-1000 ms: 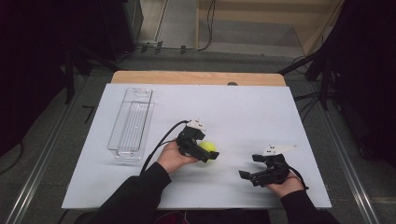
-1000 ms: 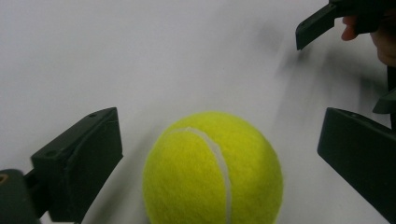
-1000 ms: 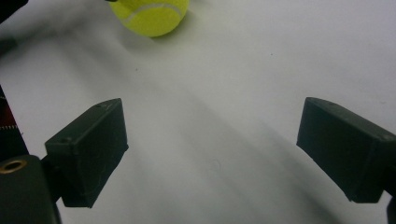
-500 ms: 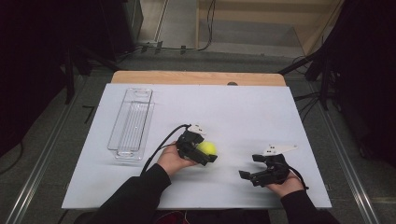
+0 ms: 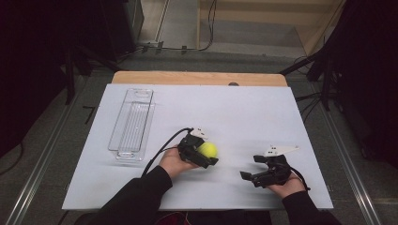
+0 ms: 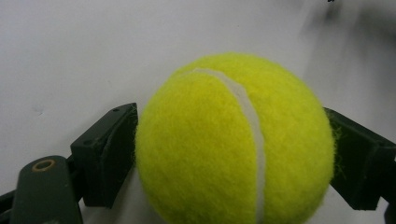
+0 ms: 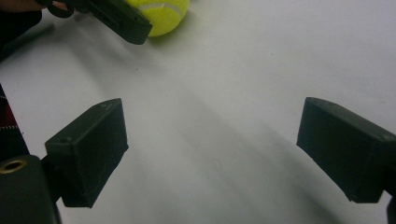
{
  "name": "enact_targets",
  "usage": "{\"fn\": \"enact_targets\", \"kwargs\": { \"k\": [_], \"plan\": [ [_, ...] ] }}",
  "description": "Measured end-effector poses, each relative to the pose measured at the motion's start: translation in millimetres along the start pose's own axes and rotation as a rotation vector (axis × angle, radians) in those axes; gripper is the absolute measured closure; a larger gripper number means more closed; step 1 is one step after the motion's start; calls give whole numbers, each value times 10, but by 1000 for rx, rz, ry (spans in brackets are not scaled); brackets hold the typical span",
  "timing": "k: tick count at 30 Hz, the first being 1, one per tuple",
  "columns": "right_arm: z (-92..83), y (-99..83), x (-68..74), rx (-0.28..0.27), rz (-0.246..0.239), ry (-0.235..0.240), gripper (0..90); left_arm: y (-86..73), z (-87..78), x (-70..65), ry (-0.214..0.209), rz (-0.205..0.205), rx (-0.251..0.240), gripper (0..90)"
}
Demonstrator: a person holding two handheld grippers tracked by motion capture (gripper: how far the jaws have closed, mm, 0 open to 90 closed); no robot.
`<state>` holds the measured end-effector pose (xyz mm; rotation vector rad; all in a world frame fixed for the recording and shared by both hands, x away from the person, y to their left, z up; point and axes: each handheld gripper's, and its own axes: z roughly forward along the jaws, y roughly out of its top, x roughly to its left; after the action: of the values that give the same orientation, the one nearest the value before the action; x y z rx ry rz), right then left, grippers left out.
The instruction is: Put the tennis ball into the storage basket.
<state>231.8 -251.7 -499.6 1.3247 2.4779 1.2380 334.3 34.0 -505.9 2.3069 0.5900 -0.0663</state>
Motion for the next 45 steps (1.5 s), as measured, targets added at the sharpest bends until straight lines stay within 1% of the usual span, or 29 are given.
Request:
{"fn": "enact_targets", "kwargs": {
  "k": [3,5,6,7,9,12,20,29,32,36,40,41,45],
  "plan": [
    [0,0,1,-1,-1,1,68,-15,-11,8,6,6,-7,183],
    [0,0,1,-1,0,1,68,-18,-12,7,-3,8,-13,200],
    [1,1,0,-2,-2,0,68,-18,-9,4,-15,10,-19,232],
    [1,1,-1,-2,-2,0,68,-17,-6,-9,-7,15,-15,252],
    [0,0,-1,-1,-2,-1,68,-15,1,-20,0,30,-20,254],
    [-2,-1,-1,-2,-3,0,68,-16,-3,-14,-5,18,-18,256],
    [-1,0,-1,-3,-4,1,68,-12,-7,-21,0,28,-14,259],
    [1,1,1,-5,-5,2,68,-4,-14,-16,-6,16,-10,260],
    [-1,1,2,-6,-7,1,68,4,-28,-9,-11,6,-13,261],
    [1,3,4,-6,-6,1,68,27,-56,-18,-10,11,-13,260],
    [3,3,5,-7,-8,2,68,60,-98,-29,-23,6,-28,260],
    [3,3,6,-7,-7,3,68,72,-112,-37,-23,-4,-32,260],
    [2,3,6,-7,-8,3,68,129,-173,-59,-27,7,-33,260]
  ]
}}
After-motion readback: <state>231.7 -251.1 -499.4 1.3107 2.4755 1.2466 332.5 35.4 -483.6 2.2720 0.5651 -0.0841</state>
